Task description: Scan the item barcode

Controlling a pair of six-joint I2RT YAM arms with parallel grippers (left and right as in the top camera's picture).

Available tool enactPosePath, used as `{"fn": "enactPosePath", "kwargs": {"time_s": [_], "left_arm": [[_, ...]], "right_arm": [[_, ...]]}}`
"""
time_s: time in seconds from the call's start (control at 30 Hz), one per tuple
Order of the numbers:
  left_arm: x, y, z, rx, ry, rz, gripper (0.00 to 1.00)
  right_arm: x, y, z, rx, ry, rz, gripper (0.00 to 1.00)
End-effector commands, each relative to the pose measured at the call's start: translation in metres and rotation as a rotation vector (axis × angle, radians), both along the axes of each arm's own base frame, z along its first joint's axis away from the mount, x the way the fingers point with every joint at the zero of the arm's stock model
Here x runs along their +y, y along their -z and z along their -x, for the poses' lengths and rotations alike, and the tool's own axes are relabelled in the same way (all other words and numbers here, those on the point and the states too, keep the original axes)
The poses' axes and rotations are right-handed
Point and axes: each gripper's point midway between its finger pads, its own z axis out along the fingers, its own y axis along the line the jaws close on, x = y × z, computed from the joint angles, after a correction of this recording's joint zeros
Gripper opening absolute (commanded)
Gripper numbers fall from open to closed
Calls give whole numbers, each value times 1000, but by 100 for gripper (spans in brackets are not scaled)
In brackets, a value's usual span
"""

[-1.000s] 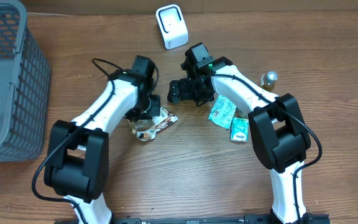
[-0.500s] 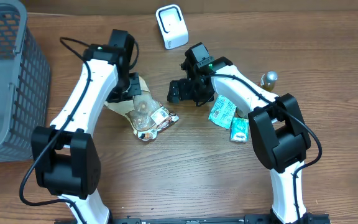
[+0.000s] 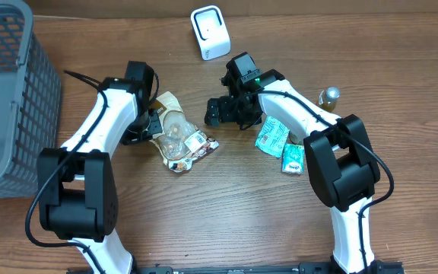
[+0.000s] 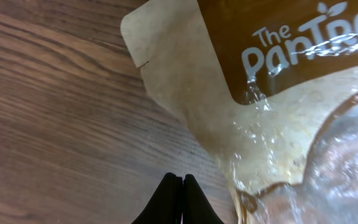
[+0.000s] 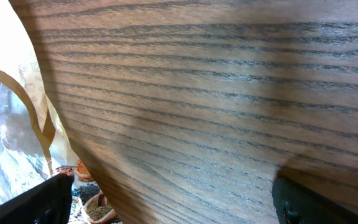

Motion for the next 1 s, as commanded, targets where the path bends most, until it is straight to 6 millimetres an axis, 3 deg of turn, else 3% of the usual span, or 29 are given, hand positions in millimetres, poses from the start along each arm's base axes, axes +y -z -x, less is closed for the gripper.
{"fn": "enactPosePath", "kwargs": {"time_s": [0.0, 0.1, 0.23, 0.4, 0.57, 0.77, 0.97], "left_arm": [[3, 2, -4, -27, -15, -13, 6], [0, 2, -10, -53, -14, 0, 6], [-3, 1, -21, -96, -14, 15, 6], [-4, -1, -33, -145, -13, 21, 8], [-8, -2, -41, -178, -11, 42, 9], [-11, -1, -40, -174, -9, 59, 9], [-10, 0, -35, -152, -9, 56, 9]], "right_arm": [[12, 13, 10, 44, -21, -51, 100], [30, 3, 20, 92, -61, -166, 95], [39, 1, 35, 140, -88, -189, 85], [44, 4, 61, 212, -117, -151, 86], [63, 5, 83, 209, -203, -140, 91], [78, 4, 63, 61, -250, -142, 97], [74, 7, 40, -46, -222, -85, 100]]}}
